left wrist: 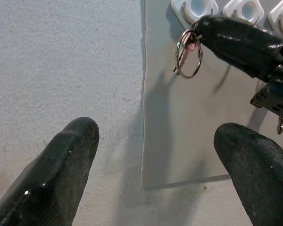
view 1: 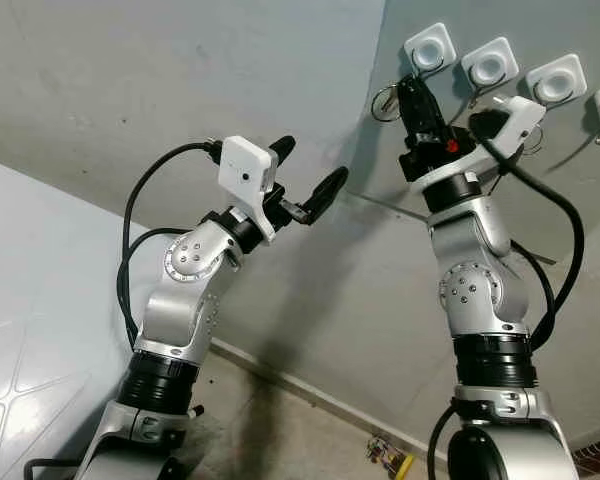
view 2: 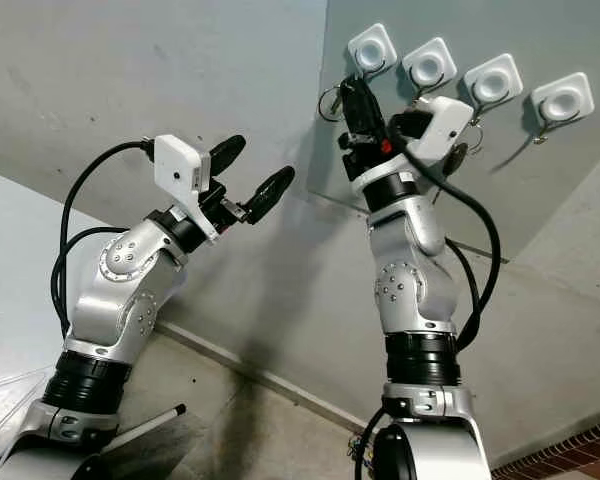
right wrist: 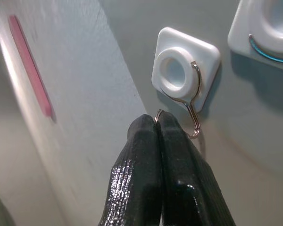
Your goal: Hang keys on a hook
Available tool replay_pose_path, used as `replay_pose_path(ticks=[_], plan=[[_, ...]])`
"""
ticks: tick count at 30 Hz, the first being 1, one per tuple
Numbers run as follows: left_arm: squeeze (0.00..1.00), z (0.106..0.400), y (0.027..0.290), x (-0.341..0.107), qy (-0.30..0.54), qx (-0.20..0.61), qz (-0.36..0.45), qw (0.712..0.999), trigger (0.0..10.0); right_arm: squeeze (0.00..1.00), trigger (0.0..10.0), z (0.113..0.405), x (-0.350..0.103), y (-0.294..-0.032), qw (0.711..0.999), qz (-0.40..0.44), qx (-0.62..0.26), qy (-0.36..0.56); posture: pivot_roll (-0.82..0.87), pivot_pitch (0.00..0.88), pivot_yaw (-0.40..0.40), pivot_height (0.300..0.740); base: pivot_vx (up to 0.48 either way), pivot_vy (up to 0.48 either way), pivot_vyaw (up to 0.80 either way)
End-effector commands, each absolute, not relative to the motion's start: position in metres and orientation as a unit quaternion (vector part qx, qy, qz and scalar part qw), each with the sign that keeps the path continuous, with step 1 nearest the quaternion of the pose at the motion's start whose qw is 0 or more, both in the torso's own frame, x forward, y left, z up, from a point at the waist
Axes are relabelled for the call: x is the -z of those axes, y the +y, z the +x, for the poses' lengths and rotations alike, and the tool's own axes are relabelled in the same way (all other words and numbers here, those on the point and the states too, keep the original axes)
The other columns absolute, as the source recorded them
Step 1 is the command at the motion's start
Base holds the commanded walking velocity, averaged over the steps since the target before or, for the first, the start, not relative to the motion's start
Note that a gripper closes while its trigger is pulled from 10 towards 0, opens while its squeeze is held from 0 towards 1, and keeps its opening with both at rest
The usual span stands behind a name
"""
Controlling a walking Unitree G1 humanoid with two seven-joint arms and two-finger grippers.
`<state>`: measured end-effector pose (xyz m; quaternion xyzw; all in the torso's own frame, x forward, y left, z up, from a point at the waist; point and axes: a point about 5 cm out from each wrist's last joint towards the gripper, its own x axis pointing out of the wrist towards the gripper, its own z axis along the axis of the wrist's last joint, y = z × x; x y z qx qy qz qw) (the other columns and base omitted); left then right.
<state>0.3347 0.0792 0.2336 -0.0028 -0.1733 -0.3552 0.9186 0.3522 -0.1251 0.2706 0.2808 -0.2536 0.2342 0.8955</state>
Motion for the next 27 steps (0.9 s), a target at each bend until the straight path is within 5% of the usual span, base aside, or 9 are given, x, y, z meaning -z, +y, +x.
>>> replay_pose_path(ticks=[1,27], plan=[[0.0,0.334,0.077,-0.245,-0.192,0.358,-0.004,0.914,10.0,0.0,10.0,0.345,-0.277,-0.129,0.876,0.309,-0.246,-0.275,0.01,0.07,-0.062,0.736,0.0,0.0,0.0],[0.0,0.333,0.079,-0.247,-0.192,0.351,-0.008,0.916,10.0,0.0,10.0,0.341,-0.267,-0.128,0.845,0.4,-0.259,-0.241,0.01,0.086,-0.06,0.736,0.0,0.0,0.0]])
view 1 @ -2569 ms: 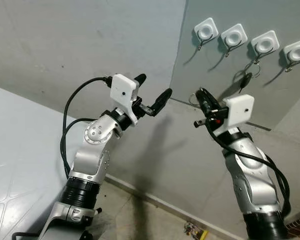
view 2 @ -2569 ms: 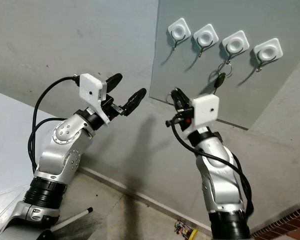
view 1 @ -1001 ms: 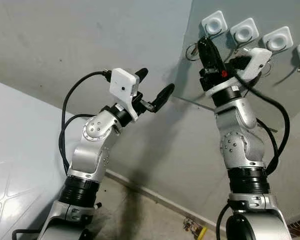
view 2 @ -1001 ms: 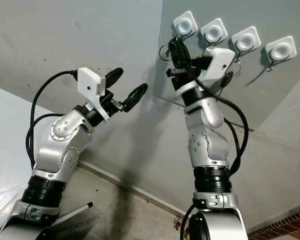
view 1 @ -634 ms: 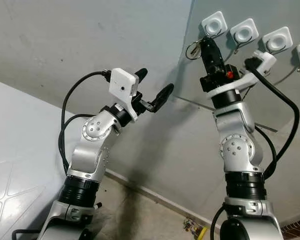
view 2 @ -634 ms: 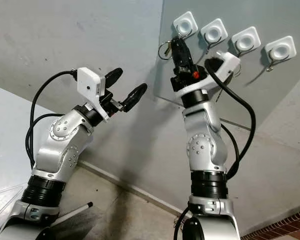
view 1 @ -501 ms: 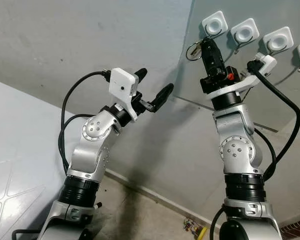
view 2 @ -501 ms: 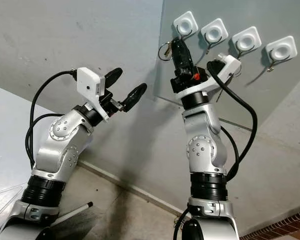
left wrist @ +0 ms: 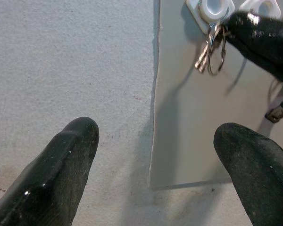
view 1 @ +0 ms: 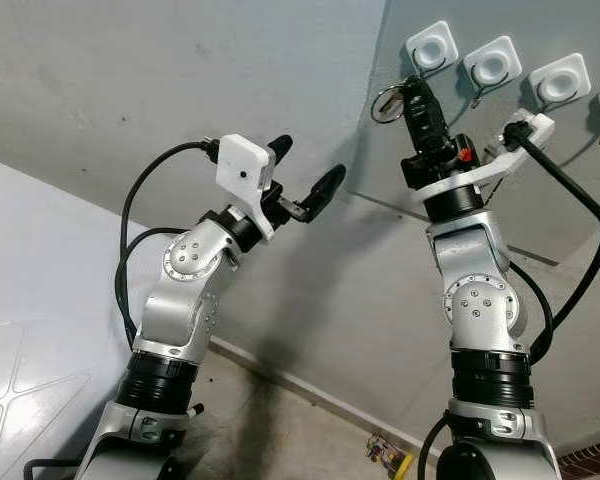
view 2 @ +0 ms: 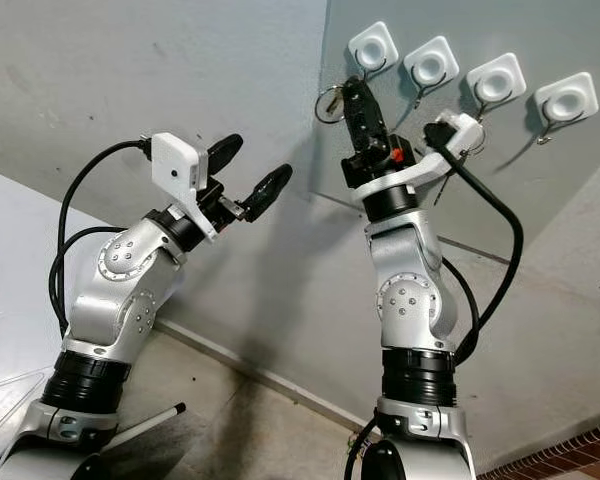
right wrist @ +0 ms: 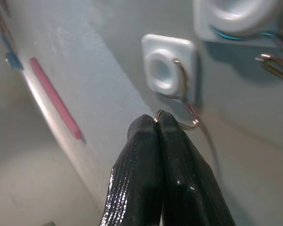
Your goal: Hang keys on a hook
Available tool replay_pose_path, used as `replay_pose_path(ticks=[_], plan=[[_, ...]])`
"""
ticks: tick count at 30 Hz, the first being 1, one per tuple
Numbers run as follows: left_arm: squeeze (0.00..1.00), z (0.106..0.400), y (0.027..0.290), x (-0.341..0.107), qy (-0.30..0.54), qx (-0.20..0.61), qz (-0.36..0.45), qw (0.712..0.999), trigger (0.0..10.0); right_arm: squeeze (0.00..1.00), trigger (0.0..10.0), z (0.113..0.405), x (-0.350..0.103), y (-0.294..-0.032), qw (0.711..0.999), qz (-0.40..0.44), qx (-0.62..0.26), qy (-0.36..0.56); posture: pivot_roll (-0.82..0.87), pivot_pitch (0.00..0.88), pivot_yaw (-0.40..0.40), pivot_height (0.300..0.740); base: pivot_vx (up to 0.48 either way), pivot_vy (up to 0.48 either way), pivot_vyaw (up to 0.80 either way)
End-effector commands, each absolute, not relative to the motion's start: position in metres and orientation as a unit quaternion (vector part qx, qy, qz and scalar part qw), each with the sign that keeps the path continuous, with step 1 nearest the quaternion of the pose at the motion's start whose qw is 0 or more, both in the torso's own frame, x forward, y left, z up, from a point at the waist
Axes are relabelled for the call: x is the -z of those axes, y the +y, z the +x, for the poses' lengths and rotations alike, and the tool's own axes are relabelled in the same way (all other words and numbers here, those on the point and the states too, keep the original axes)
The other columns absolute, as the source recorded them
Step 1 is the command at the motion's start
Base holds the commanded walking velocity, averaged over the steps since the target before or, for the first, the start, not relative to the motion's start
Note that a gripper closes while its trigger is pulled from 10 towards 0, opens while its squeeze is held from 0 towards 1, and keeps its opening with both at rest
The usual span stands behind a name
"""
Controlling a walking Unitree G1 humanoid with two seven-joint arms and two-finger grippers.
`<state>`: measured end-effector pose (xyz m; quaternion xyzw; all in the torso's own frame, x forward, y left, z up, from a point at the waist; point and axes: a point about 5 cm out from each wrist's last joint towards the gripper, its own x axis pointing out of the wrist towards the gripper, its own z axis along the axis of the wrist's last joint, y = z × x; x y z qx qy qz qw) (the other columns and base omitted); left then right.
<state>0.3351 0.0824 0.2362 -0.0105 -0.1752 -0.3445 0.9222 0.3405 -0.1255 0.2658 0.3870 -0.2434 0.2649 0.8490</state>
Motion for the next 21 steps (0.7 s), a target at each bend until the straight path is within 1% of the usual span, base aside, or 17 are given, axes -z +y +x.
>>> replay_pose_path(ticks=[1,14,21], plan=[[0.0,0.3332,0.0794,-0.2472,-0.192,0.352,-0.009,0.916,10.0,0.0,10.0,0.341,-0.2668,-0.1286,0.843,0.405,-0.257,-0.243,0.01,0.086,-0.06,0.736,0.0,0.0,0.0],[0.0,0.3329,0.0803,-0.2479,-0.193,0.347,-0.01,0.918,10.0,0.0,10.0,0.3478,-0.2629,-0.1329,0.837,0.455,-0.225,-0.204,0.01,0.091,-0.062,0.736,0.0,0.0,0.0],[0.0,0.3326,0.0797,-0.2478,-0.193,0.346,-0.011,0.918,10.0,0.0,10.0,0.3464,-0.2672,-0.1331,0.829,0.457,-0.236,-0.221,0.01,0.09,-0.063,0.736,0.0,0.0,0.0]])
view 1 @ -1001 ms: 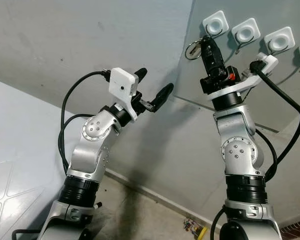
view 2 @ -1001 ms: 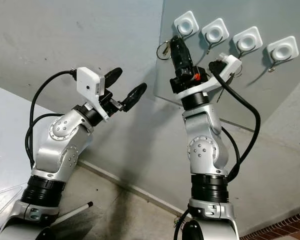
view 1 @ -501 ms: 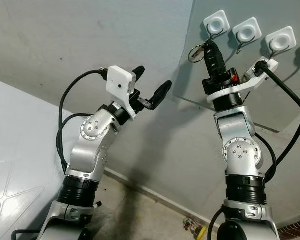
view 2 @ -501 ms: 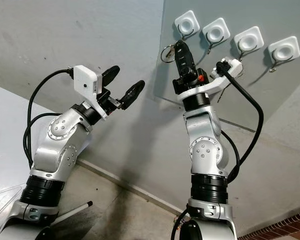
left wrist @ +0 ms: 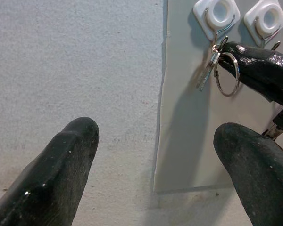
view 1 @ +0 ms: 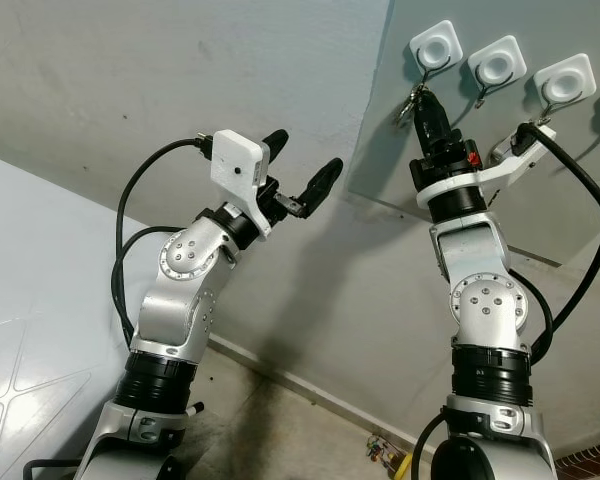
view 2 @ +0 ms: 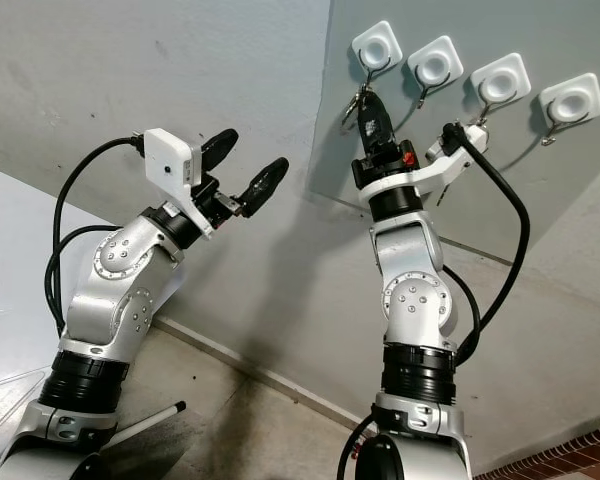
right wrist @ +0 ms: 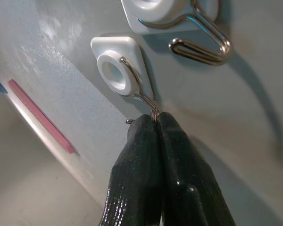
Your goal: Hang keys on a hook
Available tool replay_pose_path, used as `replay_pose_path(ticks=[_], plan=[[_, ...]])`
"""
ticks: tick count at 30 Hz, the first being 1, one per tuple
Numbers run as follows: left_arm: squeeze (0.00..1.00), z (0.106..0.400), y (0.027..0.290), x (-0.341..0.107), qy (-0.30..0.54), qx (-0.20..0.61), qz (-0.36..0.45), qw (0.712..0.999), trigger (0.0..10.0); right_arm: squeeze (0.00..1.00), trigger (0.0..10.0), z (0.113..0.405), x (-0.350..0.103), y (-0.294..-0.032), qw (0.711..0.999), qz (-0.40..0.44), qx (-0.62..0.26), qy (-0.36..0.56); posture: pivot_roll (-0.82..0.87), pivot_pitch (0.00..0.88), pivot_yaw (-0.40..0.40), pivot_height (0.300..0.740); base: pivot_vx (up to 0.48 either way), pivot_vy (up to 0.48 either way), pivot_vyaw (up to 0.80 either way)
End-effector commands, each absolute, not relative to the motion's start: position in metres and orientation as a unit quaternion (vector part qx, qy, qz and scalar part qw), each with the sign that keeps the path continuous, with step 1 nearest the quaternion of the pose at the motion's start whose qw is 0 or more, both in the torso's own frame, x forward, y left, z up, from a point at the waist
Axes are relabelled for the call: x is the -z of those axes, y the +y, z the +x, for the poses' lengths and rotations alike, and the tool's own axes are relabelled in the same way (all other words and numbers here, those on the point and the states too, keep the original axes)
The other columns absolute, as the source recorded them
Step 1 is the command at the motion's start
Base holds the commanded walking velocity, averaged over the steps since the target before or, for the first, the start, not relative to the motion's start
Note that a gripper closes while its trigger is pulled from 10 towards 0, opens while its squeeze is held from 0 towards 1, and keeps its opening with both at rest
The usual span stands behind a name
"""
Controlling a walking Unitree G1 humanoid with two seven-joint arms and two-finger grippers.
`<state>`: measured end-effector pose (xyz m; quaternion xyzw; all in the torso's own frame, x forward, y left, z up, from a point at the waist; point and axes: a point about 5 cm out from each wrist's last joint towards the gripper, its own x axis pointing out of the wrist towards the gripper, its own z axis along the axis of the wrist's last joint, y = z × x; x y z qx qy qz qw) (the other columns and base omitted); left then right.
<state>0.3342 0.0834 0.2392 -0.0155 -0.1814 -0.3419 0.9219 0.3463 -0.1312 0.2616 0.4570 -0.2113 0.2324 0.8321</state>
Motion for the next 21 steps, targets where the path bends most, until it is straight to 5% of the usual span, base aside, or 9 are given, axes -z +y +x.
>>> replay_pose_path(ticks=[1,10,11,21], plan=[[0.0,0.3326,0.0797,-0.2478,-0.193,0.346,-0.012,0.918,10.0,0.0,10.0,0.3465,-0.2671,-0.1334,0.829,0.458,-0.234,-0.221,0.01,0.09,-0.063,0.736,0.0,0.0,0.0],[0.0,0.3331,0.081,-0.2493,-0.195,0.342,-0.011,0.919,10.0,0.0,10.0,0.3463,-0.2646,-0.1351,0.822,0.472,-0.23,-0.22,0.01,0.091,-0.064,0.736,0.0,0.0,0.0],[0.0,0.3331,0.0811,-0.2496,-0.195,0.342,-0.014,0.919,10.0,1.0,10.0,0.3456,-0.2631,-0.1362,0.818,0.479,-0.23,-0.222,0.01,0.091,-0.064,0.736,0.0,0.0,0.0],[0.0,0.3326,0.0814,-0.2498,-0.196,0.341,-0.013,0.919,10.0,1.0,10.0,0.341,-0.2596,-0.136,0.817,0.475,-0.235,-0.227,0.01,0.091,-0.064,0.736,0.0,0.0,0.0]])
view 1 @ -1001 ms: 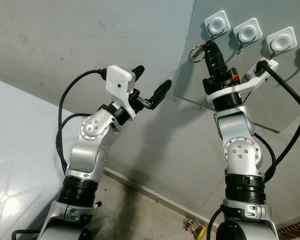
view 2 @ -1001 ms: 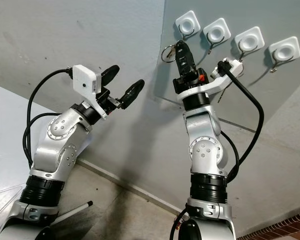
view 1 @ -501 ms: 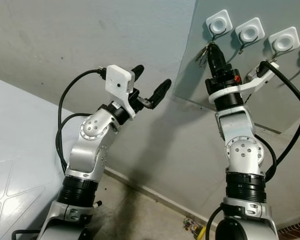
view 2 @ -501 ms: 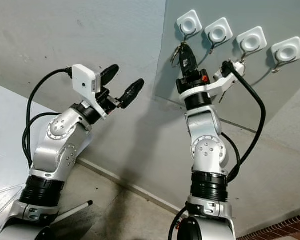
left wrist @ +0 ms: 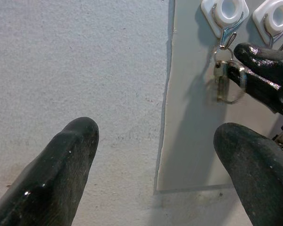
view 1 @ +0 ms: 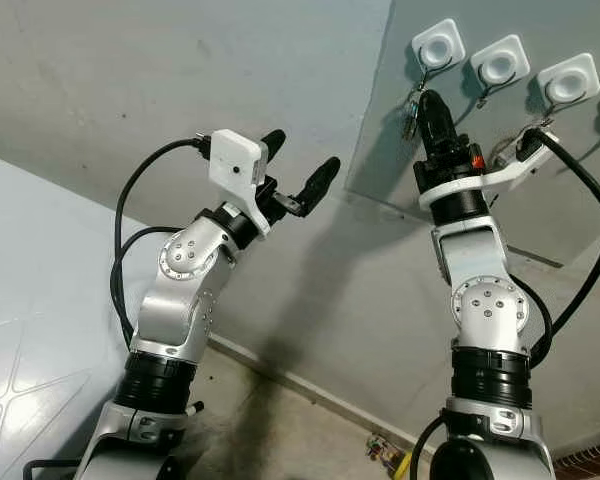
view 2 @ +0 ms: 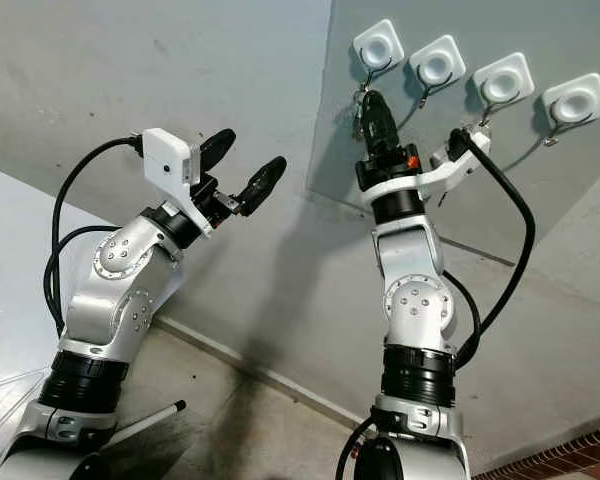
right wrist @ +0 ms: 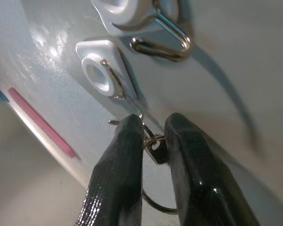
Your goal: Hang keys on a hook
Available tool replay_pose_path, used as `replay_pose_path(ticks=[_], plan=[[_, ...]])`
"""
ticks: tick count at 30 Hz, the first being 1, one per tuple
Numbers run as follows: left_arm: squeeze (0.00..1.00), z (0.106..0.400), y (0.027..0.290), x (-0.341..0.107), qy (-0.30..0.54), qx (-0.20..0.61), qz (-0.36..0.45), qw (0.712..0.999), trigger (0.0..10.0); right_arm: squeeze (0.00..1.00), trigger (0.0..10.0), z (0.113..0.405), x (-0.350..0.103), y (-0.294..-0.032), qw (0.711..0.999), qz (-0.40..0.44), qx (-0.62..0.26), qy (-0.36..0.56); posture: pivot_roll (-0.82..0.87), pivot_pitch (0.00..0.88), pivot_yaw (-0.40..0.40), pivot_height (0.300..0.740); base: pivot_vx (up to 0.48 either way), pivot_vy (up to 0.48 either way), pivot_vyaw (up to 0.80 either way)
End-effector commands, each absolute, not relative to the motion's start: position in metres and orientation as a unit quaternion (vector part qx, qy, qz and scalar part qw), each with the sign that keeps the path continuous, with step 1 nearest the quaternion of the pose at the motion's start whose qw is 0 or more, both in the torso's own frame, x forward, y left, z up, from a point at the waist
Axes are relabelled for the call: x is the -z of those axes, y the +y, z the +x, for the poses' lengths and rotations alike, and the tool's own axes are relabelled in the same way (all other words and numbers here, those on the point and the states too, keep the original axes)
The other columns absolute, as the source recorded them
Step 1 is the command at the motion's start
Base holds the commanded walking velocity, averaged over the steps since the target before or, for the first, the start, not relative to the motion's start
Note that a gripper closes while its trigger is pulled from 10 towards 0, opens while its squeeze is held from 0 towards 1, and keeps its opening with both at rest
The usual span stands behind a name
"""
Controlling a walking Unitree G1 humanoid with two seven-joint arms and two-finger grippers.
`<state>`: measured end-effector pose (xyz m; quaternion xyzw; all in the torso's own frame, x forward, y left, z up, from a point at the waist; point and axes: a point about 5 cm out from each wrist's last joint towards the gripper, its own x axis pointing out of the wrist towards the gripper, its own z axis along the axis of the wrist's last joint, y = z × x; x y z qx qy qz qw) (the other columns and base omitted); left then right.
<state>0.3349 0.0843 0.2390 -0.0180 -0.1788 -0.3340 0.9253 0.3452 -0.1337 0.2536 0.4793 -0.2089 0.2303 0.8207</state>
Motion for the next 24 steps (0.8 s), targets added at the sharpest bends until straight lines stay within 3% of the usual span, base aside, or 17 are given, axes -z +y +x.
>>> replay_pose_path(ticks=[1,10,18,24], plan=[[0.0,0.333,0.081,-0.249,-0.196,0.34,-0.012,0.92,10.0,1.0,10.0,0.34,-0.258,-0.136,0.819,0.472,-0.235,-0.226,0.01,0.083,-0.064,0.736,0.0,0.0,0.0],[0.0,0.333,0.082,-0.235,-0.178,0.334,-0.009,0.926,10.0,1.0,10.0,0.334,-0.24,-0.135,0.845,0.435,-0.228,-0.212,0.01,0.08,-0.065,0.736,0.0,0.0,0.0],[0.0,0.331,0.073,-0.201,-0.136,0.338,-0.013,0.931,10.0,1.0,10.0,0.328,-0.196,-0.133,0.864,0.429,-0.206,-0.166,0.0,0.066,-0.056,0.736,0.0,0.0,0.0],[0.0,0.329,0.069,-0.162,-0.093,0.326,0.011,0.941,10.0,1.0,10.0,0.321,-0.16,-0.131,0.899,0.375,-0.193,-0.121,-0.01,0.065,-0.047,0.736,0.0,0.0,0.0]])
